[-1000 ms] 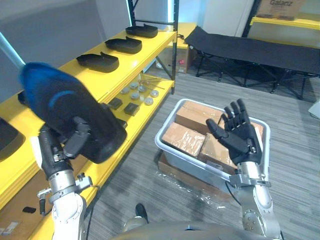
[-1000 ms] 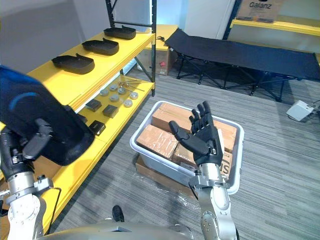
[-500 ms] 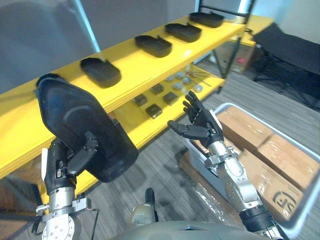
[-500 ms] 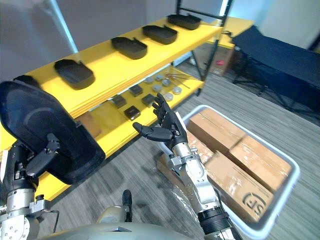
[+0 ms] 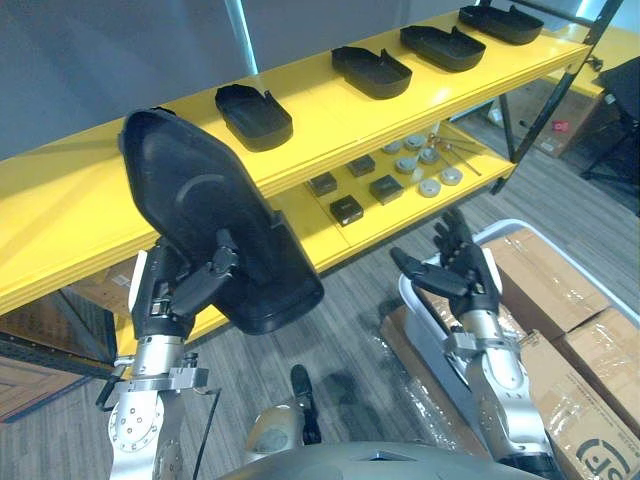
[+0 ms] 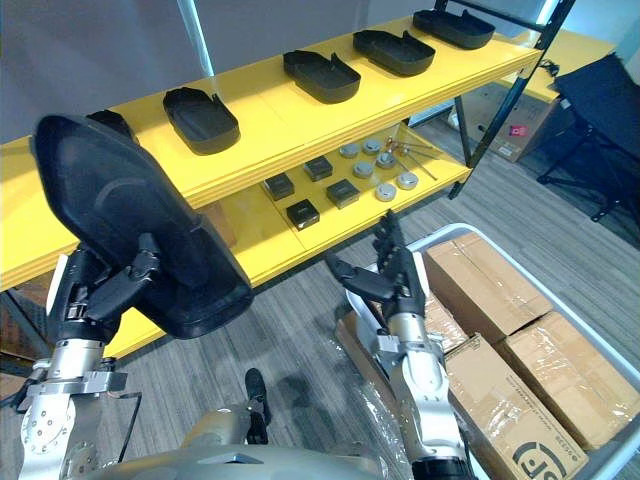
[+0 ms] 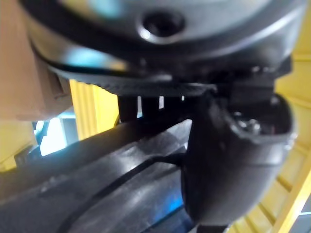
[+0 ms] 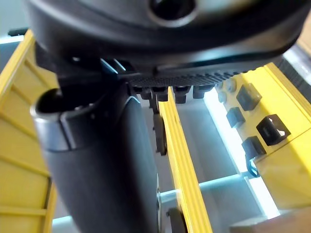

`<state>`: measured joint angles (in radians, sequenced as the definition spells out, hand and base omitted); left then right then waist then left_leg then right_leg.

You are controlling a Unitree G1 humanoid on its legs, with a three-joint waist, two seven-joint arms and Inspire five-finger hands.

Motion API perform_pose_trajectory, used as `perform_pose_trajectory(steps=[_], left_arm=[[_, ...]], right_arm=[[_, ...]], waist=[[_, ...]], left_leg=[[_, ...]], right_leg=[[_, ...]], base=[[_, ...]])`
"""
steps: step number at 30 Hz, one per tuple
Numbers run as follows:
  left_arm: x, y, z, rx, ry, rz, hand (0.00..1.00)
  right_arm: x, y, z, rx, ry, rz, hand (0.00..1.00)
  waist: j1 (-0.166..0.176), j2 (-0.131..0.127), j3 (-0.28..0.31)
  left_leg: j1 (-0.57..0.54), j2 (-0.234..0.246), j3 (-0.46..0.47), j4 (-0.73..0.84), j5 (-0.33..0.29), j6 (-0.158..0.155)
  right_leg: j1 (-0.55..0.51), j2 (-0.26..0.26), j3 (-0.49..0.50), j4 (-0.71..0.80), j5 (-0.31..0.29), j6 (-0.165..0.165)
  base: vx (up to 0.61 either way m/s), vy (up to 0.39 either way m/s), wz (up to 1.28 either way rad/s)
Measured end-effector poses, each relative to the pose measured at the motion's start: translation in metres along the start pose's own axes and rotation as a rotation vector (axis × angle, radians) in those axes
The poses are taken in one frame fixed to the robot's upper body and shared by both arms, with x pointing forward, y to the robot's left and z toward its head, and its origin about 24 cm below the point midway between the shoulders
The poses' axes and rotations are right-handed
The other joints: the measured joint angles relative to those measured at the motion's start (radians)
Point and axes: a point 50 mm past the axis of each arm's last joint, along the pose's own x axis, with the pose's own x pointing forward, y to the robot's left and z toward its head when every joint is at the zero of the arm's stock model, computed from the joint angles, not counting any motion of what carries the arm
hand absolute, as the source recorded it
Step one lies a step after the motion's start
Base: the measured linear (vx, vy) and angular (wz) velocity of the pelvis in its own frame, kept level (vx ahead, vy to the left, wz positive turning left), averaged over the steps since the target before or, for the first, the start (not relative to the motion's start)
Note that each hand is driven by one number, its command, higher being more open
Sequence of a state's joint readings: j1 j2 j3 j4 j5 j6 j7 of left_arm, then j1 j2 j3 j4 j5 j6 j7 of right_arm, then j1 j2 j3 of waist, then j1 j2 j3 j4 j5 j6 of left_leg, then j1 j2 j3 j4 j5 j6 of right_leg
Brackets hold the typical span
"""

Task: Walk over and take three plastic housings, then place them on the shelf

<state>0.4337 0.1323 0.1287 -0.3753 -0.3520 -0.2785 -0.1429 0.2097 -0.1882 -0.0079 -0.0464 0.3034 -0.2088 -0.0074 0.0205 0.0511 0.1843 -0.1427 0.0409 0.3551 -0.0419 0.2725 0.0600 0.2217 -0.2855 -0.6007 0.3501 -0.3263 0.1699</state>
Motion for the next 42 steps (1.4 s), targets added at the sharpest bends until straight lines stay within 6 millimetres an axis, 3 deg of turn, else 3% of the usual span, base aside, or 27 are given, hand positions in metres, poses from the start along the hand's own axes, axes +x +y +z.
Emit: perform_pose_trajectory(steps=[3,10,12,13,14,15,16,18,21,23,25,26,27,29,30,32,33,36,37,39,42], left_arm=[[0.001,0.0,-0.001,-0.003,0.002,0.006,0.0],[-0.012,0.006,-0.033,-0.1,0.146,0.081,0.0],[-0.015,0.008,-0.037,-0.099,0.169,0.1,0.0],[-0.016,0.009,-0.038,-0.098,0.171,0.109,0.0],[-0.015,0.009,-0.037,-0.097,0.167,0.112,0.0],[-0.015,0.011,-0.036,-0.092,0.161,0.12,0.0],[-0.016,0.013,-0.036,-0.09,0.162,0.128,0.0],[-0.014,0.016,-0.034,-0.085,0.145,0.15,0.0],[-0.01,0.027,-0.027,-0.058,0.109,0.169,0.0],[-0.005,0.031,-0.024,-0.048,0.085,0.167,0.0],[-0.003,0.04,-0.018,-0.018,0.064,0.173,0.0],[-0.005,0.044,-0.017,-0.007,0.063,0.188,0.0],[-0.005,0.047,-0.016,-0.004,0.061,0.207,0.0],[-0.002,0.047,-0.012,-0.002,0.048,0.21,0.0],[0.003,0.044,-0.01,-0.003,0.039,0.198,0.0],[0.012,0.038,-0.012,-0.017,0.047,0.18,0.0],[0.012,0.037,-0.014,-0.023,0.061,0.182,0.0],[0.014,0.04,-0.011,-0.007,0.055,0.189,0.0],[0.014,0.038,-0.013,-0.017,0.056,0.191,0.0],[0.014,0.031,-0.017,-0.046,0.073,0.167,0.0],[0.014,0.028,-0.016,-0.056,0.063,0.151,0.0]], right_arm=[[-0.003,-0.001,-0.002,-0.003,0.011,0.021,1.0],[-0.003,0.002,0.006,-0.058,-0.055,0.168,1.0],[-0.002,-0.002,0.01,-0.053,-0.074,0.161,1.0],[-0.001,-0.004,0.012,-0.034,-0.088,0.147,1.0],[0.0,-0.006,0.015,-0.024,-0.104,0.136,1.0],[0.003,-0.007,0.018,-0.025,-0.126,0.13,1.0],[0.004,-0.006,0.019,-0.024,-0.134,0.131,1.0],[0.008,-0.004,0.024,-0.016,-0.17,0.116,1.0],[0.016,0.0,0.031,-0.01,-0.222,0.072,1.0],[0.016,-0.005,0.034,-0.008,-0.239,0.024,1.0],[0.019,-0.007,0.037,0.004,-0.259,-0.024,1.0],[0.02,-0.009,0.04,-0.005,-0.271,-0.038,1.0],[0.023,-0.011,0.046,-0.039,-0.301,-0.042,1.0],[0.022,-0.016,0.055,-0.078,-0.342,-0.06,1.0],[0.017,-0.022,0.06,-0.097,-0.37,-0.087,1.0],[0.009,-0.034,0.067,-0.131,-0.405,-0.142,1.0],[0.005,-0.038,0.068,-0.148,-0.412,-0.162,1.0],[0.001,-0.041,0.076,-0.16,-0.442,-0.175,1.0],[0.002,-0.043,0.079,-0.173,-0.453,-0.174,1.0],[0.003,-0.054,0.089,-0.219,-0.475,-0.18,1.0],[0.009,-0.058,0.101,-0.191,-0.523,-0.163,1.0]], waist=[[0.001,0.007,-0.001],[0.016,0.021,0.015],[0.026,0.021,0.015],[0.026,0.015,0.018],[0.026,-0.007,0.031],[0.034,0.004,0.03],[0.034,0.007,0.03],[0.036,-0.008,0.032],[0.045,-0.041,0.048],[0.034,-0.047,0.051],[0.035,-0.063,0.053],[0.034,-0.062,0.053],[0.036,-0.051,0.052],[0.033,-0.036,0.051],[0.029,-0.03,0.048],[-0.002,-0.033,0.046],[-0.019,-0.04,0.045],[-0.022,-0.1,0.032],[-0.019,-0.094,0.034],[-0.025,-0.039,0.023],[-0.011,-0.019,0.012]], left_leg=[[-0.025,0.011,-0.011,0.004,0.009,-0.005],[-0.045,0.022,-0.046,0.033,0.01,-0.016],[-0.06,0.025,-0.039,0.065,-0.04,-0.019],[-0.076,0.026,-0.02,0.096,-0.104,-0.02],[-0.095,0.03,-0.004,0.142,-0.147,-0.007],[-0.119,0.043,0.001,0.243,-0.165,0.013],[-0.119,0.043,0.0,0.269,-0.162,0.006],[-0.128,0.024,-0.007,0.316,-0.179,-0.007],[-0.132,-0.01,-0.018,0.374,-0.255,-0.015],[-0.127,-0.04,-0.06,0.379,-0.272,-0.01],[-0.082,-0.058,-0.083,0.31,-0.265,-0.004],[-0.053,-0.06,-0.094,0.27,-0.258,0.001],[-0.003,-0.055,-0.103,0.204,-0.258,0.002],[0.029,-0.034,-0.103,0.157,-0.258,-0.001],[0.033,-0.023,-0.104,0.15,-0.258,-0.005],[0.059,-0.009,-0.108,0.144,-0.257,-0.02],[0.083,-0.001,-0.106,0.144,-0.257,-0.04],[0.098,-0.004,-0.1,0.166,-0.28,-0.094],[0.098,0.006,-0.1,0.174,-0.285,-0.103],[0.082,0.091,-0.08,0.201,-0.287,-0.133],[0.098,0.124,-0.083,0.179,-0.262,-0.157]], right_leg=[[-0.028,0.008,0.001,0.022,-0.013,-0.008],[-0.044,0.01,-0.002,0.107,-0.072,-0.023],[-0.043,0.008,-0.013,0.111,-0.076,-0.028],[-0.041,0.002,-0.029,0.104,-0.077,-0.032],[-0.041,-0.018,-0.036,0.101,-0.076,-0.035],[-0.039,-0.024,-0.038,0.11,-0.079,-0.035],[-0.032,-0.022,-0.041,0.113,-0.083,-0.03],[-0.007,-0.04,-0.058,0.114,-0.089,-0.015],[0.036,-0.066,-0.071,0.119,-0.079,-0.022],[0.002,-0.089,0.005,0.244,-0.022,-0.058],[-0.092,-0.117,0.142,0.418,0.114,-0.029],[-0.12,-0.129,0.173,0.46,0.11,-0.048],[-0.178,-0.13,0.179,0.457,0.026,-0.094],[-0.258,-0.106,0.211,0.368,0.006,-0.123],[-0.301,-0.09,0.251,0.309,0.01,-0.116],[-0.377,-0.076,0.348,0.211,0.052,-0.065],[-0.369,-0.059,0.359,0.167,0.101,-0.063],[-0.299,-0.031,0.287,0.015,0.234,-0.085],[-0.273,-0.029,0.259,-0.02,0.228,-0.049],[-0.207,0.047,0.184,-0.12,0.251,-0.077],[-0.18,0.092,0.164,-0.152,0.254,-0.085]], base=[[-0.04,-0.027,0.12],[-0.04,-0.029,0.15],[-0.02,-0.015,0.14],[0.0,0.015,0.25],[0.01,0.037,0.19],[0.02,0.046,0.07],[0.06,0.03,0.1],[0.12,0.053,0.21],[0.16,0.098,0.33],[0.2,0.127,0.75],[0.2,0.078,0.45],[0.22,0.036,0.02],[0.16,0.024,-0.12],[0.11,0.02,-0.19],[0.14,-0.008,0.06],[0.16,-0.05,0.25],[0.19,-0.155,0.12],[0.19,-0.259,0.07],[0.18,-0.302,0.2],[0.15,-0.215,0.4],[0.17,-0.17,0.2]])
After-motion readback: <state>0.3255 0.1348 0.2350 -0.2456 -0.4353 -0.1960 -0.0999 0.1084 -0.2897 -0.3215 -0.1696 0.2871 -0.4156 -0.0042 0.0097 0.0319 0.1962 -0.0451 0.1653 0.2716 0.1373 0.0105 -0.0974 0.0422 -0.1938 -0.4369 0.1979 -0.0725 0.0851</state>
